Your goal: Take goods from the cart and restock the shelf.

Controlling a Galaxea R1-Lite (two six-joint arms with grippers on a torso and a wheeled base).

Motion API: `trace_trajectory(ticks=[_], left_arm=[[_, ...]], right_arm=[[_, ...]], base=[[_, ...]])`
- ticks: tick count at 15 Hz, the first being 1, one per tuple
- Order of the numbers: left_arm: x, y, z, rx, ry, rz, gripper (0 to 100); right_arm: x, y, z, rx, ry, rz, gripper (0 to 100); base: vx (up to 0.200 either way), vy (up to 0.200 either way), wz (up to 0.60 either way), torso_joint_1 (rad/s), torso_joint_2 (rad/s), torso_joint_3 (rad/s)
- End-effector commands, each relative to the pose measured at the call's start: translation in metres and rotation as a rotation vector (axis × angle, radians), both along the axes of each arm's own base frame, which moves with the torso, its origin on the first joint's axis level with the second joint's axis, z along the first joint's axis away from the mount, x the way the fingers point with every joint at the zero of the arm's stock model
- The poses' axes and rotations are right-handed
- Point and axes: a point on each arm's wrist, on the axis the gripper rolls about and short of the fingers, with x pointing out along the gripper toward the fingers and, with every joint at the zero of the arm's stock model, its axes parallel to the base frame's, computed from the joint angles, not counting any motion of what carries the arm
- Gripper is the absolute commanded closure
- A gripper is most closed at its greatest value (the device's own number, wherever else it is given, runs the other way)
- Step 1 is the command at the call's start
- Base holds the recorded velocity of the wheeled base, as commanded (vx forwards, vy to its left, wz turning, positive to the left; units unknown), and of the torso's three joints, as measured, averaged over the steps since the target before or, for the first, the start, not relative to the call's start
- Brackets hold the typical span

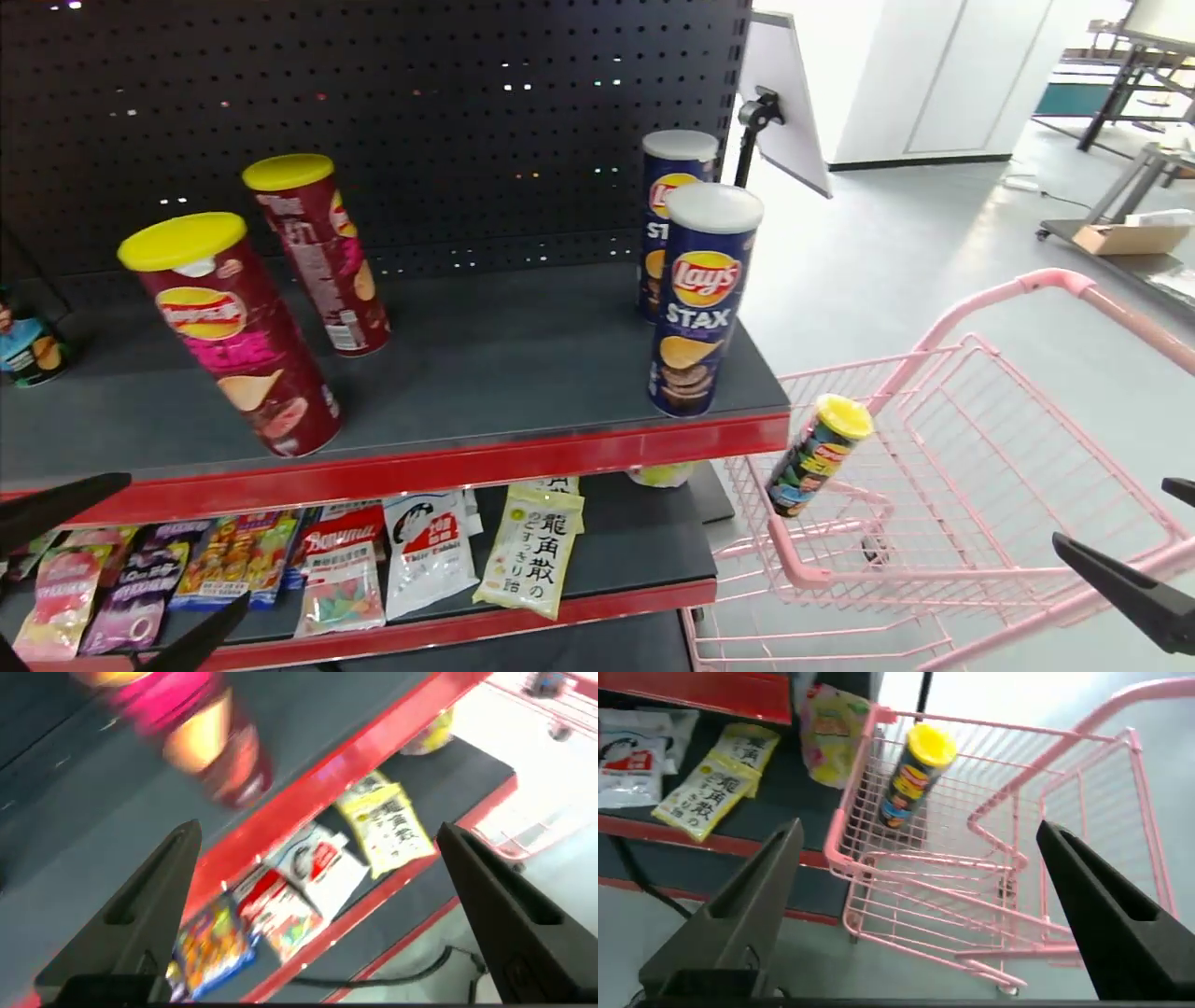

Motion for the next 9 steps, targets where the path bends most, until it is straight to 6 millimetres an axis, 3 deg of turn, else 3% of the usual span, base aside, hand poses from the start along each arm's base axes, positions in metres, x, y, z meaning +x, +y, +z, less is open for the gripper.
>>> trace_trajectory(ticks=[1,4,9], left_arm=[[0.0012,-0.0005,-0.0019,0.005,0.012,0.000,0],[0.0011,-0.0005,-0.0024,0.006,0.013,0.000,0],[-0.0004,0.0002,-0.0022,0.003,0.006,0.000,0]], right_arm=[[0.0008,0.0001,0.0003,0.000,-0.001,0.001,0],[0.0009,0.0001,-0.0002,0.000,0.002,0.001,0],[0.0010,-0.0004,-0.0004,-0.004,0.004,-0.009,0]], base=[[0.000,0.000,-0.60,0.002,0.00,-0.002],[0.000,0.000,-0.60,-0.004,0.00,0.006],[0.000,0.000,0.00,0.000,0.00,0.000]])
